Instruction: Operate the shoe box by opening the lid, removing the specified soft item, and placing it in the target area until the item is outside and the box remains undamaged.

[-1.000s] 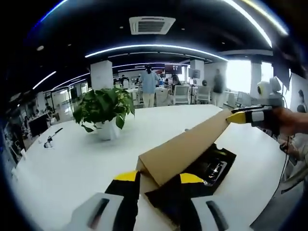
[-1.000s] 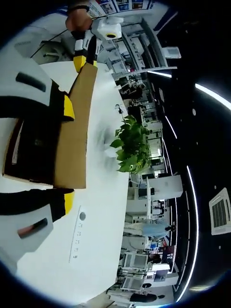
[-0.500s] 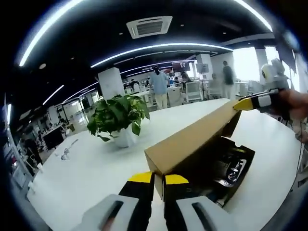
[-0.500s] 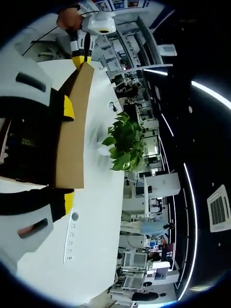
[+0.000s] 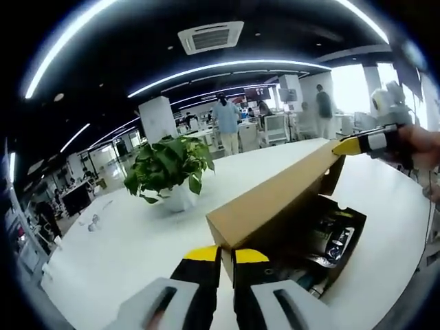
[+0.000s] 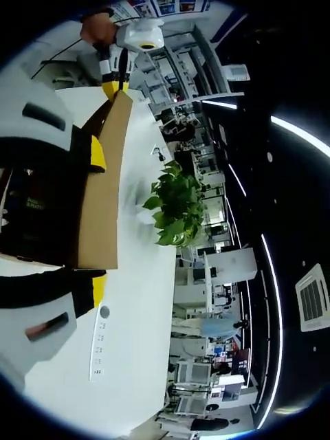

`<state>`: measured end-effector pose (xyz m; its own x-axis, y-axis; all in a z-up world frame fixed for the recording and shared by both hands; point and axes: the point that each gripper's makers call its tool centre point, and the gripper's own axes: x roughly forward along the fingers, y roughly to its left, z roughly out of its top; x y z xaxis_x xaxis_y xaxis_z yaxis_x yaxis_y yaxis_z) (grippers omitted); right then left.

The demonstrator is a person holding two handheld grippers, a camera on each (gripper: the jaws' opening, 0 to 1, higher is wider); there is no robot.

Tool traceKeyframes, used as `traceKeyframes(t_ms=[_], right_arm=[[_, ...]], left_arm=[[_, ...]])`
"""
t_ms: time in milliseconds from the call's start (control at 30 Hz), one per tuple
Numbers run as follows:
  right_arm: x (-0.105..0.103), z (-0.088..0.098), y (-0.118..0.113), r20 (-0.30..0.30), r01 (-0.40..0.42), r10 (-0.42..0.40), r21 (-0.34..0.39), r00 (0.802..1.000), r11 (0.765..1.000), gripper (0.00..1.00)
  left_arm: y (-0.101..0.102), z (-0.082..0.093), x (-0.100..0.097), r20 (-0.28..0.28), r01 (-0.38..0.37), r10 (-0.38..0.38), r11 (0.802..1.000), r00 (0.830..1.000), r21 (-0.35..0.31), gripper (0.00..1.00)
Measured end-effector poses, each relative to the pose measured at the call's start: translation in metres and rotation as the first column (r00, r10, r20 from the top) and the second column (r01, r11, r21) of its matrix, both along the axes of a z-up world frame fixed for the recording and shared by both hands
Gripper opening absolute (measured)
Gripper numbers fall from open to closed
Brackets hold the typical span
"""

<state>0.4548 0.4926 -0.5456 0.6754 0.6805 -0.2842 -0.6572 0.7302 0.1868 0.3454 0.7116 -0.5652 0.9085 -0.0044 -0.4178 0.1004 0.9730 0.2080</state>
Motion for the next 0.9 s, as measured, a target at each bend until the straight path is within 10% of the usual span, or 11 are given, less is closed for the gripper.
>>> traceKeyframes(t_ms=[433,900], right_arm=[[0.004,-0.003,-0.028,-0.010,0.029,-0.029,0.032,1.000,0.999,0.56],[0.027,-0.029,-0.044,-0.042,0.102,-0.103,-0.036,0.994,0.994,0.23]], left_arm=[[0.007,0.006,0.013,0.002,-0.027,0.027,1.000,1.000,-0.008,0.04],[0.011,0.007,0.020,0.007,-0.034,0.035,0.998,0.999,-0.043,0.04]])
